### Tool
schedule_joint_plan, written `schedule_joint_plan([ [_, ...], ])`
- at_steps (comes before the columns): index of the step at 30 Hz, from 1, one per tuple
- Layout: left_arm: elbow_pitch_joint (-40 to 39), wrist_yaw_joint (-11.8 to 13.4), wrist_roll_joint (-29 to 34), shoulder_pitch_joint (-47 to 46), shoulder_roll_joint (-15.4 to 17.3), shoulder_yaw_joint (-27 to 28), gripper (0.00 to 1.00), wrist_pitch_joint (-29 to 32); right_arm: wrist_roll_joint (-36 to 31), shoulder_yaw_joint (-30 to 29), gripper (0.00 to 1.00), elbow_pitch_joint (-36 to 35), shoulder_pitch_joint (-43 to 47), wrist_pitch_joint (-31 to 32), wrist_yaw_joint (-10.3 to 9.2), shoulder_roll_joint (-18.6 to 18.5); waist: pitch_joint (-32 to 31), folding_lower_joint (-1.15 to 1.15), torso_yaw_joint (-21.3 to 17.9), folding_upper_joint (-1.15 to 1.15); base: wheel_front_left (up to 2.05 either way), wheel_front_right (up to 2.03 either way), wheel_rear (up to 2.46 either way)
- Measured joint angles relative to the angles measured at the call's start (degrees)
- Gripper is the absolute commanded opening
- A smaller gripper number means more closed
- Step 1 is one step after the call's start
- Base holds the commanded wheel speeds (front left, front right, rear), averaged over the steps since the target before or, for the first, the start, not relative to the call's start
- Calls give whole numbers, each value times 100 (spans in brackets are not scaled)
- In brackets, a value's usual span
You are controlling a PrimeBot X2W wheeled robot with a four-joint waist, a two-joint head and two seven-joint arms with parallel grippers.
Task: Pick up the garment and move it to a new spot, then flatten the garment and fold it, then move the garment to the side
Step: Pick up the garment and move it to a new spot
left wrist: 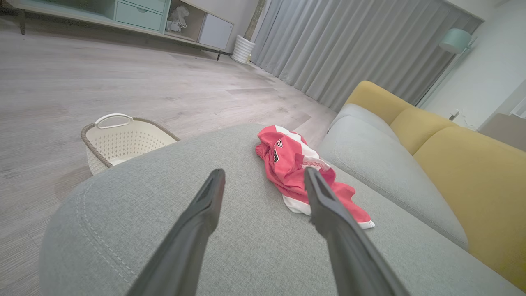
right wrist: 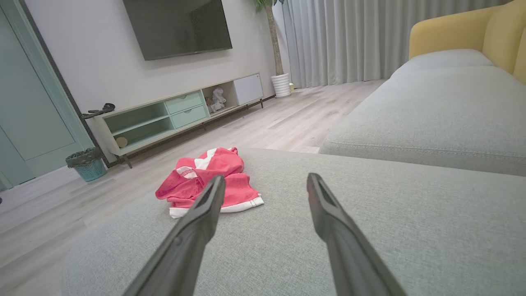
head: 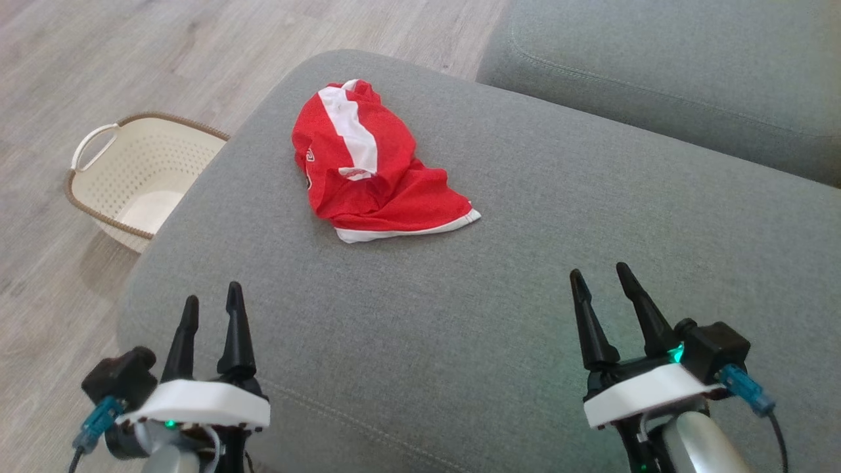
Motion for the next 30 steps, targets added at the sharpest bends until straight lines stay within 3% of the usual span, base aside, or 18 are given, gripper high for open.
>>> schedule_joint_plan([
  [8,-11,-33,94,-81,-5,235,100,0,1,-47,100,22,-7,0,0,0,187,0,-200,0,0,0,0],
  [11,433,-75,570,-449,79,300,100,0,-113,-89,100,19,-43,1,0,0,421,0,-333,0,0,0,0],
  [16,1057,-294,620,-1334,325,286,100,160,-330,-301,100,-122,-253,64,0,0,788,0,-519,0,0,0,0],
  [21,1513,-587,768,-2401,744,-105,100,921,-545,-586,100,-567,-418,212,0,-19,1196,1,-720,0,0,0,0],
  [30,2604,-715,829,-3893,1083,-458,100,2259,-689,-875,100,-1467,-655,554,0,-156,1909,2,-1116,0,0,0,0],
])
